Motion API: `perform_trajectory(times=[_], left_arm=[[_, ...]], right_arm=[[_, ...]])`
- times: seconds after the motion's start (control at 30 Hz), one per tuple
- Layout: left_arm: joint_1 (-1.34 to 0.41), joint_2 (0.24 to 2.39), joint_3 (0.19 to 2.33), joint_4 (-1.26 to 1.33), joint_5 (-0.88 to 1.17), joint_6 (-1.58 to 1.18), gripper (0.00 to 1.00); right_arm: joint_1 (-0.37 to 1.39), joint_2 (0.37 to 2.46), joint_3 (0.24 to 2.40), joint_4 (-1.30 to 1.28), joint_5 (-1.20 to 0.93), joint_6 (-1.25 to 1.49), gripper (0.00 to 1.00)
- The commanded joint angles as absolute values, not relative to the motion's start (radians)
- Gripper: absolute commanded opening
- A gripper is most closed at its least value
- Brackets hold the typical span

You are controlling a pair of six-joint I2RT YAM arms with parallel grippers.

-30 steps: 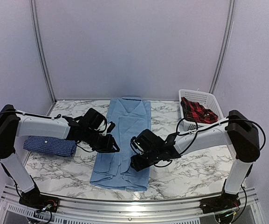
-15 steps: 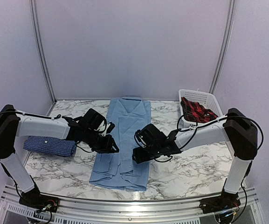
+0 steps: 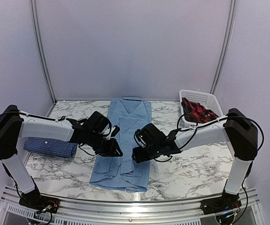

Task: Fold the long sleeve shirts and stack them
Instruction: Adjust the sleeve of the rectangle-folded shirt.

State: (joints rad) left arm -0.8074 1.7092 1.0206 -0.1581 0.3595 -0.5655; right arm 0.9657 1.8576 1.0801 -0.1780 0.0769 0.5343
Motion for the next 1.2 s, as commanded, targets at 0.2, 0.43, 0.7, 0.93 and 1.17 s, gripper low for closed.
perform_trajectory(times=[0.2,0.43,0.7,0.93,1.17], left_arm=[[-0.826,1.824,1.104,-0.143,0.37,-0.571,0.19],[-0.827,1.88,1.101,-0.083,0.362,-0.621,0.14],[-0.828,1.91,1.074,-0.051,0.348,-0.66,0.11],[-0.828,1.932,1.066,-0.054,0.345,-0.674,0.11],[-0.827,1.944,1.062,-0.061,0.341,-0.674,0.11]], right_arm=[[0.969,1.872,1.183,-0.21,0.169,0.534,0.65],[0.971,1.929,1.24,-0.261,0.164,0.517,0.66],[0.969,1.953,1.236,-0.331,0.154,0.493,0.67],[0.965,1.875,1.185,-0.382,0.177,0.487,0.61],[0.955,1.832,1.167,-0.42,0.187,0.474,0.51]])
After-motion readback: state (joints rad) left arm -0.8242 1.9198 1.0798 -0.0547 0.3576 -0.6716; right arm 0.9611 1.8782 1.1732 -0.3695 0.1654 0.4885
